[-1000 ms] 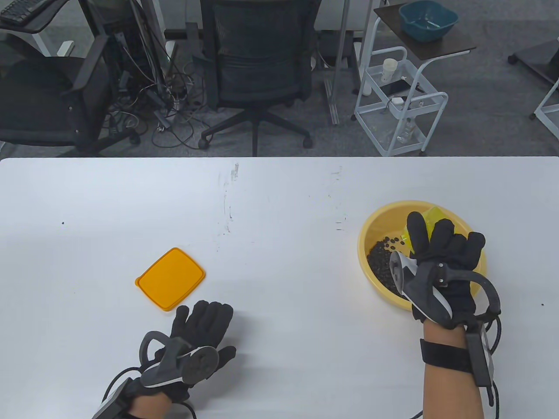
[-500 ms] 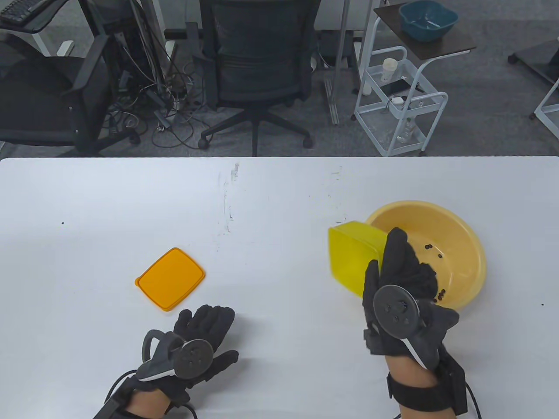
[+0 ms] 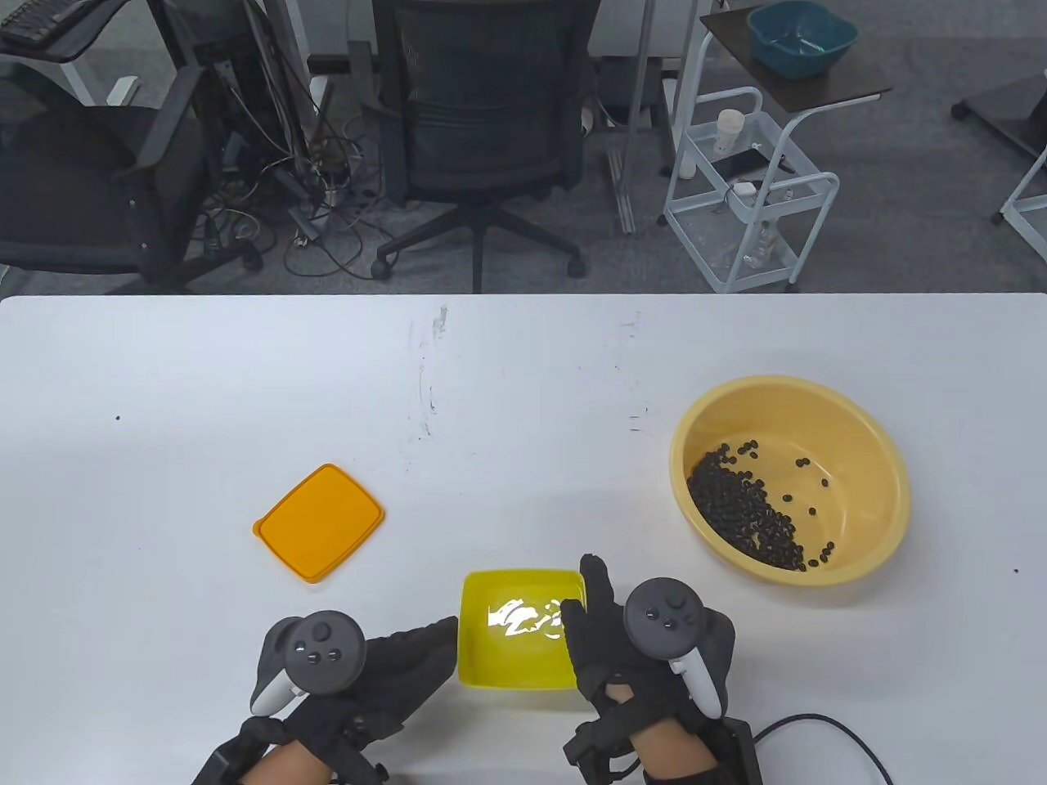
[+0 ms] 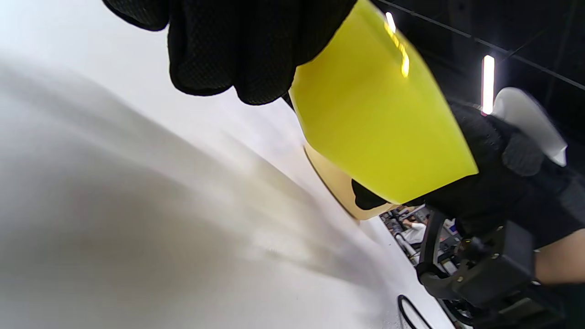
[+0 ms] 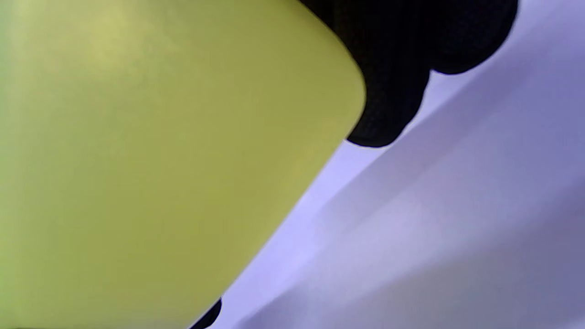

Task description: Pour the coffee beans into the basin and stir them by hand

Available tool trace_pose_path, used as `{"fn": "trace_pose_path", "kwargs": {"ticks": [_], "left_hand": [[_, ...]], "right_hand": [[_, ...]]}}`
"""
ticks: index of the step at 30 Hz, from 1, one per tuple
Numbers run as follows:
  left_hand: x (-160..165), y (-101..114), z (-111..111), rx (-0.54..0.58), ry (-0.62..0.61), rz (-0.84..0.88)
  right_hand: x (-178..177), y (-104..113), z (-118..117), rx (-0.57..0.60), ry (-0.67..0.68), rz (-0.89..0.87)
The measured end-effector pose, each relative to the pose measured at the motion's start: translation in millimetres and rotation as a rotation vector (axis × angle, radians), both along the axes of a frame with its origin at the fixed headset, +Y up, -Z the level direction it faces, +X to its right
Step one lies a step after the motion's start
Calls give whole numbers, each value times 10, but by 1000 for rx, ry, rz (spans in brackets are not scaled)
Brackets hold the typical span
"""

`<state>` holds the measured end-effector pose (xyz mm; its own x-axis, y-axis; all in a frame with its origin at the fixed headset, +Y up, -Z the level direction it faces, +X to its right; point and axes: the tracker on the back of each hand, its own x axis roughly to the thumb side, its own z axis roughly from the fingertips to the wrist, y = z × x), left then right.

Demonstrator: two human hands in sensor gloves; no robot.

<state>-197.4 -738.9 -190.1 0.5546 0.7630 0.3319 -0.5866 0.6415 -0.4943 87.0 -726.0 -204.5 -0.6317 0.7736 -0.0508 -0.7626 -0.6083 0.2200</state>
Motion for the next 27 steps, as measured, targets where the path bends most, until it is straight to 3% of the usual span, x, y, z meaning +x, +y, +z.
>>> {"fn": "trace_pose_path", "kwargs": {"ticks": [7,11,16,19,24,27], "left_hand": [[92,32,26,41,175,-232],[98,229,-95,138,238,-378],[50,657,-657,306,356,-594],[-38,794,-1162,290,446,-644],[-200,725,-1945,219,564,-656],[-240,605,-2231,175,613,-663]], "right_hand": [[-83,-65,132,-40,137,-27],[86,77,231,171,145,21],[308,94,254,435,88,287],[303,58,254,446,98,394],[218,8,239,448,146,433],[210,10,256,454,158,427]]}}
